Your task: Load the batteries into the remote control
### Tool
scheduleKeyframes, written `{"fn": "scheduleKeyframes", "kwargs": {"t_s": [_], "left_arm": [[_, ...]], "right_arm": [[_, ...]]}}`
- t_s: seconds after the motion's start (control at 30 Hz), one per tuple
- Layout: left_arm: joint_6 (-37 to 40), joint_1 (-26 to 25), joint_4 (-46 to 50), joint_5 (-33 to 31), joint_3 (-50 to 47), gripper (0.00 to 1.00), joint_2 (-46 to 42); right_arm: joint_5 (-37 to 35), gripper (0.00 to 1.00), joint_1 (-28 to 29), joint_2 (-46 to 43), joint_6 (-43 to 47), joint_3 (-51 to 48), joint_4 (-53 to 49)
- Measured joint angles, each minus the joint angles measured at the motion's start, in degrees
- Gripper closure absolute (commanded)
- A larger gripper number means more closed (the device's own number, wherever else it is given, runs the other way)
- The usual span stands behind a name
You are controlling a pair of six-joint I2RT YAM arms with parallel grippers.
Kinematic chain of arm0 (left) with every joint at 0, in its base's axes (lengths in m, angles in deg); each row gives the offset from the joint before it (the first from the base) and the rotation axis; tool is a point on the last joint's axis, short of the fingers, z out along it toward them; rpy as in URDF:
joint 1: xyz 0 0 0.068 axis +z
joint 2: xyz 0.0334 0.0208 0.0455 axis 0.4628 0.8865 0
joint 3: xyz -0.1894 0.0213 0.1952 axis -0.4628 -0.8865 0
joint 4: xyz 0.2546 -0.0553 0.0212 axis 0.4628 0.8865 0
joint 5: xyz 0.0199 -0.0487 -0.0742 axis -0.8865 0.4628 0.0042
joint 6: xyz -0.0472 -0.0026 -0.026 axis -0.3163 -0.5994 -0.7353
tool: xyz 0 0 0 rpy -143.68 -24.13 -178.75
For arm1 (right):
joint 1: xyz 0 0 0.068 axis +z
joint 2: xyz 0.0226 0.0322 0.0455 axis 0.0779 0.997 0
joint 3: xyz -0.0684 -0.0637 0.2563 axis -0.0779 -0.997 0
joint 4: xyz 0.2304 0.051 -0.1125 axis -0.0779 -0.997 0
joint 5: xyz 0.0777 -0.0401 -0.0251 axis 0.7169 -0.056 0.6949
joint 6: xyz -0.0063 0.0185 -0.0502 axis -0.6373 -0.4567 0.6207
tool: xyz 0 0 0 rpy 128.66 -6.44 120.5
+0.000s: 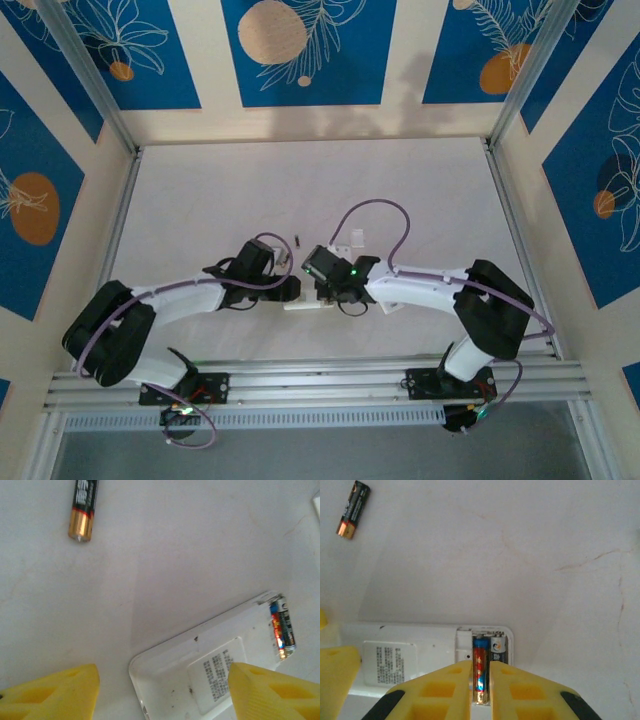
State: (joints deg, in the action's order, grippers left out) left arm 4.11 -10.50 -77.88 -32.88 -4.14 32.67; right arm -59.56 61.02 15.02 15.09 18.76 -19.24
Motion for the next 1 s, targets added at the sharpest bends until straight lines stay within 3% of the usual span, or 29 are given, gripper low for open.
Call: {"fn": "scheduleKeyframes", "kwargs": {"t_s": [0.37,0.53,0.63,0.77,0.83,1.0], "left_arm": [[0.2,0.0,0.0,-1.5,0.0,0.29,-2.2],[0.5,0.0,0.0,-2.2,0.0,0.29,-2.6],[1.6,0.0,-0.2,-2.9,0.0,0.24,-4.4],[3.7,0.0,-1.2,-3.9,0.0,0.18,-8.6],[4.7,0.0,-2.0,-4.3,-0.3,0.16,-10.8],[6.2,0.0,-4.7,-5.5,-3.1,0.11,-15.5]], "right_arm": [[3.3,0.85,-0.5,5.5,0.0,0.0,2.6],[2.5,0.77,-1.7,1.8,3.3,0.2,-0.2],[1.8,0.65,-5.8,-2.9,10.5,1.5,-0.5],[5.1,0.49,-17.0,-3.7,22.9,7.6,-1.2],[8.2,0.38,-22.1,-1.2,28.5,11.5,-2.2],[14.2,0.33,-31.0,12.0,37.5,24.8,-9.8]]}}
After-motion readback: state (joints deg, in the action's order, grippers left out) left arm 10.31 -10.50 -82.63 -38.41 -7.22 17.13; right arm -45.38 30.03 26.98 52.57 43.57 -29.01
